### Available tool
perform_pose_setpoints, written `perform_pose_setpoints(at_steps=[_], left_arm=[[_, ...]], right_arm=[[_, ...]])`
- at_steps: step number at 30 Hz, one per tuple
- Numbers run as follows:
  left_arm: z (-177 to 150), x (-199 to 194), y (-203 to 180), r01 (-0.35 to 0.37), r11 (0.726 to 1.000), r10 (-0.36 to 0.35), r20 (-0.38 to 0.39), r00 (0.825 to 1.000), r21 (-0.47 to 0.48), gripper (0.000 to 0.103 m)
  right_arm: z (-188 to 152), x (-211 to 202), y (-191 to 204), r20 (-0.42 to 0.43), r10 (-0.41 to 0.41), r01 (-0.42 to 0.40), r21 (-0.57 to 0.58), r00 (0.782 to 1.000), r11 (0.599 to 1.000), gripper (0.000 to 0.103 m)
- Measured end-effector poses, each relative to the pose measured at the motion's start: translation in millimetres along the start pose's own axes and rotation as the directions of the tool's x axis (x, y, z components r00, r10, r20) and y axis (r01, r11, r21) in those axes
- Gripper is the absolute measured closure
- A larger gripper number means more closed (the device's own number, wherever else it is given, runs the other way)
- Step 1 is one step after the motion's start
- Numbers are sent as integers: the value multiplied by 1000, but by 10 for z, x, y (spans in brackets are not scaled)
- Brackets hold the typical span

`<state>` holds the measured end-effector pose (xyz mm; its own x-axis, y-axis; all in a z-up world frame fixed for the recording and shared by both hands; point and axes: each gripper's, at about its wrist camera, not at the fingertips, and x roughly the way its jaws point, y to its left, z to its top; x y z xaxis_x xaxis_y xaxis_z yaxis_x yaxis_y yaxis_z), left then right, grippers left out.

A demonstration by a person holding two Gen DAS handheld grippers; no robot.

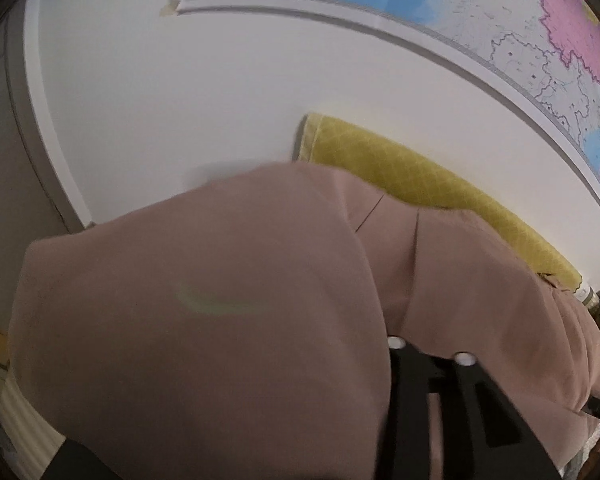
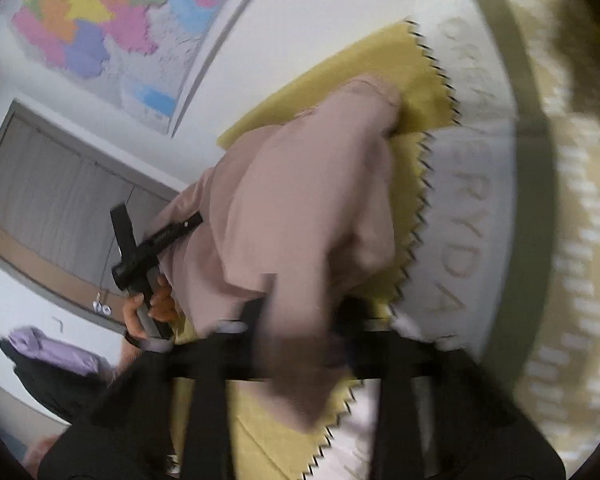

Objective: Fold large clothes

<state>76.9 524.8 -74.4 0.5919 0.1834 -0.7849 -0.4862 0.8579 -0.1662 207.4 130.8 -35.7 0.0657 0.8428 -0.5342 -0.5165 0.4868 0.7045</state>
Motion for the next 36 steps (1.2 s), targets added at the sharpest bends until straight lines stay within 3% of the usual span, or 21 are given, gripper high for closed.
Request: perform_pose_setpoints(at_steps=[2, 4, 5, 7, 9, 11, 14, 18, 23, 26, 28, 30, 34, 36], left_arm=[[174, -17, -123, 3, 1000, -3, 12, 1000, 16, 81], [335, -64, -136, 10, 1000, -10, 55, 998, 14, 81], [383, -50, -109, 8, 1000, -8, 71, 997, 1, 80], [373, 76, -42, 4, 1000, -4, 27, 1000, -25, 78], [276, 180, -12, -24, 1000, 24, -7, 1000, -2, 63], [160, 143, -1, -70, 996, 70, 6, 998, 49, 40], [82, -38, 51, -79, 993, 78, 14, 997, 91, 28], [11, -378, 163, -136, 986, 129, 76, 989, 98, 17], [10, -913, 155, -204, 974, 180, 211, 961, 100, 16], [13, -1092, 29, -152, 980, 114, 258, 959, 129, 14], [-19, -1108, -91, -98, 979, 54, 236, 970, 178, 13], [-15, -893, -239, -64, 976, 24, 188, 982, 208, 13], [-158, -492, -381, -45, 973, 28, 80, 996, 226, 13], [-243, -267, -361, -41, 974, 39, 14, 999, 221, 13]], right_arm=[[62, -29, 187, 62, 8, -4, -55, 998, 998, 90], [78, -94, 309, 100, 21, -11, -102, 995, 995, 90], [72, -109, 331, 104, 15, -3, -117, 994, 993, 90], [13, -7, 255, 48, -6, 9, -73, 999, 997, 89], [-63, 65, 160, 0, -78, 78, -73, 997, 994, 74], [-93, 58, 84, -17, -86, 86, -36, 996, 996, 61], [-56, -27, 120, 0, -107, 107, -40, 994, 993, 55], [12, -194, 343, 68, -212, 219, -132, 975, 967, 52], [70, -454, 539, 186, -287, 321, -190, 940, 928, 52], [127, -425, 793, 225, -271, 329, -282, 936, 901, 52], [178, -267, 925, 221, -270, 332, -327, 937, 885, 52], [211, -84, 877, 177, -252, 299, -336, 952, 893, 53], [323, 301, 642, 104, -285, 303, -278, 953, 911, 54], [320, 412, 528, 78, -305, 315, -256, 949, 914, 62]])
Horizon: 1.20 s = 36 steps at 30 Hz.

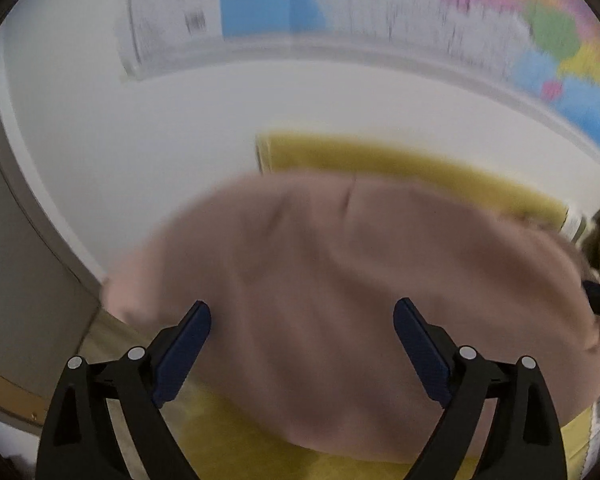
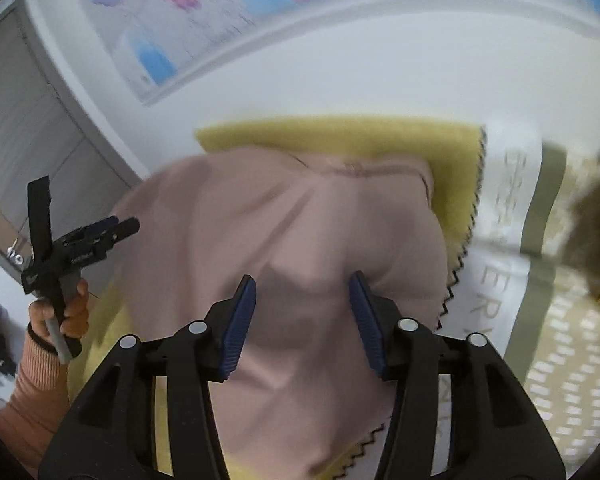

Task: Fold large clothes
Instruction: 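Lower the jacket bundle onto the yellow cover and open both grippers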

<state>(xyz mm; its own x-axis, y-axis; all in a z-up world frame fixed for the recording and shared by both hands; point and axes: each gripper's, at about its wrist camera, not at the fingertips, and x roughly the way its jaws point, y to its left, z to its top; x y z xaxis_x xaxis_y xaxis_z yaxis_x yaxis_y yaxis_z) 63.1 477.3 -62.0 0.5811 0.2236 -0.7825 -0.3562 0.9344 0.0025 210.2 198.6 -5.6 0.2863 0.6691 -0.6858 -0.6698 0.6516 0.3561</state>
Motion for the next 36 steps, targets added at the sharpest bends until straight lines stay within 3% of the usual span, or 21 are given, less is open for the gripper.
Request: perform_pose_setpoints(at_steps=[2, 5, 12, 19, 23, 36], left_arm=[[-62, 110, 28, -8, 1000, 8, -30, 1000, -14, 13], [-80, 48, 8, -8, 1000, 8, -10, 1000, -21, 13], [-279, -479, -363, 69, 997, -71, 89, 993, 26, 11], [-521, -478, -867, 139, 988, -144, 68, 987, 65, 10], [-540, -388, -976, 95, 992, -99, 45, 994, 88, 10], [-590, -536, -1088, 59, 997, -62, 67, 996, 51, 8]], right_arm=[[3, 69, -61, -18, 15, -15, 26, 1000, 1000, 63], [3, -48, -57, 1, 19, -19, 35, 1000, 999, 60], [-141, -415, 319, 85, -13, 24, -131, 996, 991, 49], [-385, -230, 490, 29, -58, 64, -245, 998, 967, 49], [-499, -169, 403, 15, -86, 87, -262, 996, 961, 50], [-516, -415, 450, 52, -72, 82, -255, 996, 963, 41]])
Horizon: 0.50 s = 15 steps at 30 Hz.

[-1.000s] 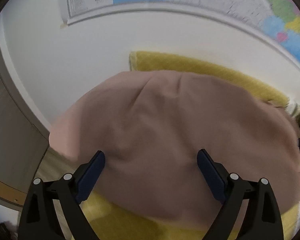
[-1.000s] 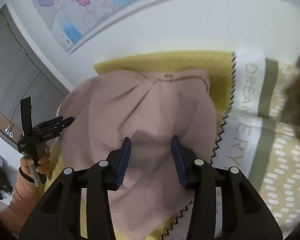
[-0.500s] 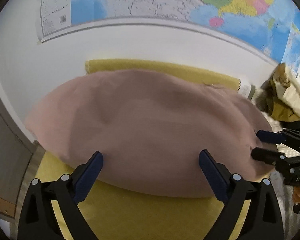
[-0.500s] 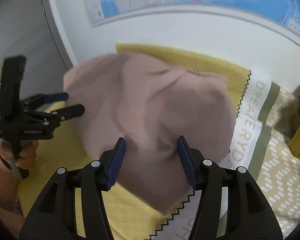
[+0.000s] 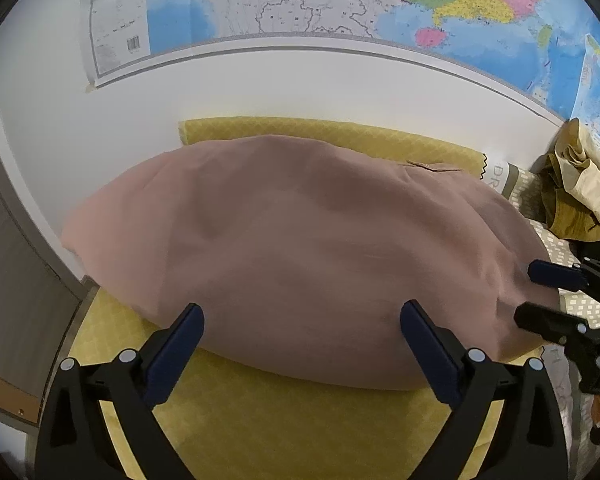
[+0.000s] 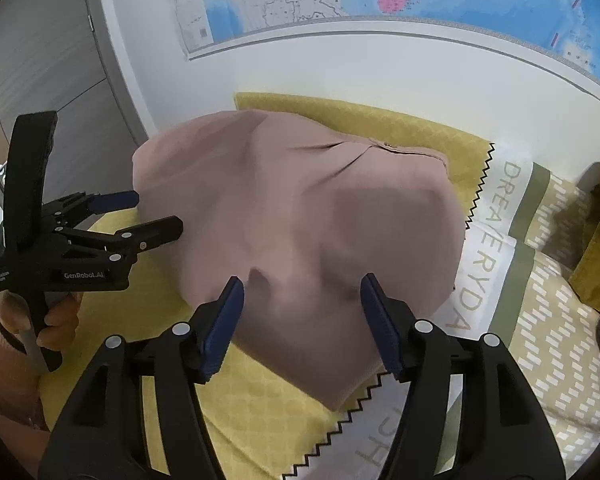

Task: Fold large clothes
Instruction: 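Lower the jacket bundle onto the yellow cover and open both grippers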

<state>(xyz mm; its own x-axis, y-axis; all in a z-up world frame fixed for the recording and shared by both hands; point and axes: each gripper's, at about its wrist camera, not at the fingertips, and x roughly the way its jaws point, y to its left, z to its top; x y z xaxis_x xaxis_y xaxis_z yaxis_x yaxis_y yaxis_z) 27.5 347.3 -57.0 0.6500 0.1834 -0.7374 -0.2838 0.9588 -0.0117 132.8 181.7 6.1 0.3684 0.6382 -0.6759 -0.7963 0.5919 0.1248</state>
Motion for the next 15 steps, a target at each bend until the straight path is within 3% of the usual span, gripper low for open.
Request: perform_pose_setpoints(at_steps=[7, 15], left_arm=[[-44, -69, -61, -19, 999, 19, 1, 1000, -36, 7], [-139, -145, -87, -46, 996, 46, 0, 999, -73, 7]], right_arm=[[-75, 44, 65, -5, -18, 18, -22, 1000, 1000, 29], [-104, -10, 94, 5, -21, 21, -8, 1000, 1000, 25]])
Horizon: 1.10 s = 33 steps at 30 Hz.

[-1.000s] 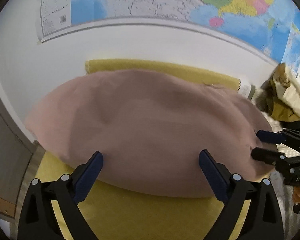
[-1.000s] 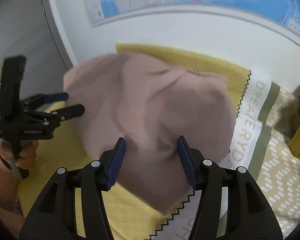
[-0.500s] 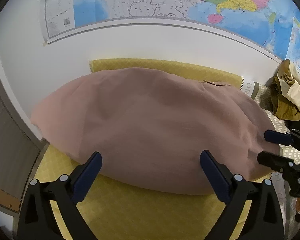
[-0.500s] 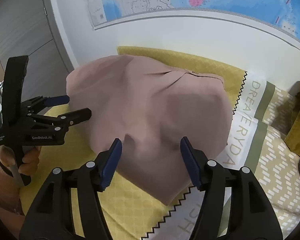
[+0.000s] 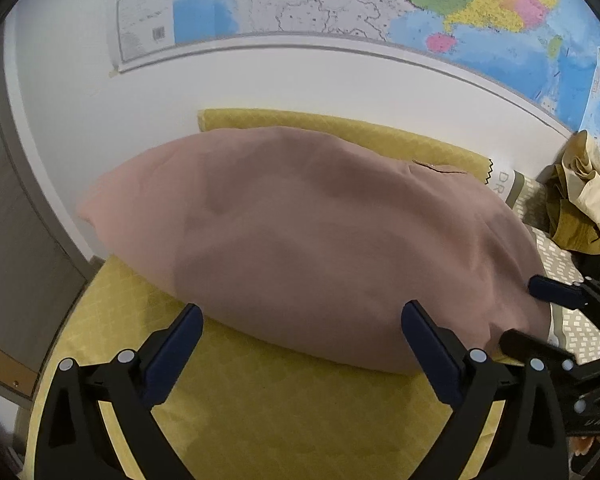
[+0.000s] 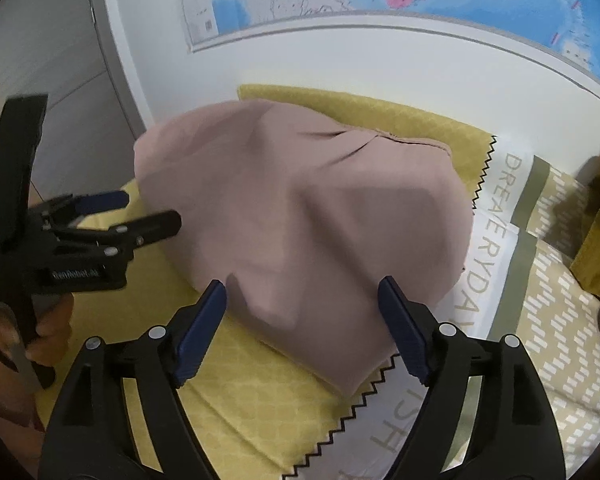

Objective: Fold large clothes

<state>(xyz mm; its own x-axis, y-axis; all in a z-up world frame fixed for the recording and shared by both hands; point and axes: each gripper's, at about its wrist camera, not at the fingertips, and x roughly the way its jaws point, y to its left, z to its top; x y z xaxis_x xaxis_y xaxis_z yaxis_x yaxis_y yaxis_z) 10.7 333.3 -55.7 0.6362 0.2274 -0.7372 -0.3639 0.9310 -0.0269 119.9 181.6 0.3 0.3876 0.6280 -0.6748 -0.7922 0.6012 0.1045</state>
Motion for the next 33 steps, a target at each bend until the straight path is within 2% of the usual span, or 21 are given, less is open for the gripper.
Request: perform_pose_setpoints(at_steps=[3, 12, 24, 33], left_arm=[[-52, -112, -33, -3, 1000, 3, 20, 1000, -4, 7], [-131, -403, -175, -20, 1000, 22, 66, 998, -20, 7], [-255, -648, -378, -36, 999, 37, 94, 995, -10, 7], [-328, -766, -465, -38, 999, 38, 103, 994, 3, 7]], right_arm=[[-11, -107, -13, 25, 4, -5, 16, 1000, 1000, 18], [-104, -320, 58, 79, -17, 16, 22, 997, 1000, 6], [-269, -586, 138, 126, -24, 19, 41, 992, 999, 6], [-380, -757, 253, 150, -45, 44, 12, 988, 999, 6]])
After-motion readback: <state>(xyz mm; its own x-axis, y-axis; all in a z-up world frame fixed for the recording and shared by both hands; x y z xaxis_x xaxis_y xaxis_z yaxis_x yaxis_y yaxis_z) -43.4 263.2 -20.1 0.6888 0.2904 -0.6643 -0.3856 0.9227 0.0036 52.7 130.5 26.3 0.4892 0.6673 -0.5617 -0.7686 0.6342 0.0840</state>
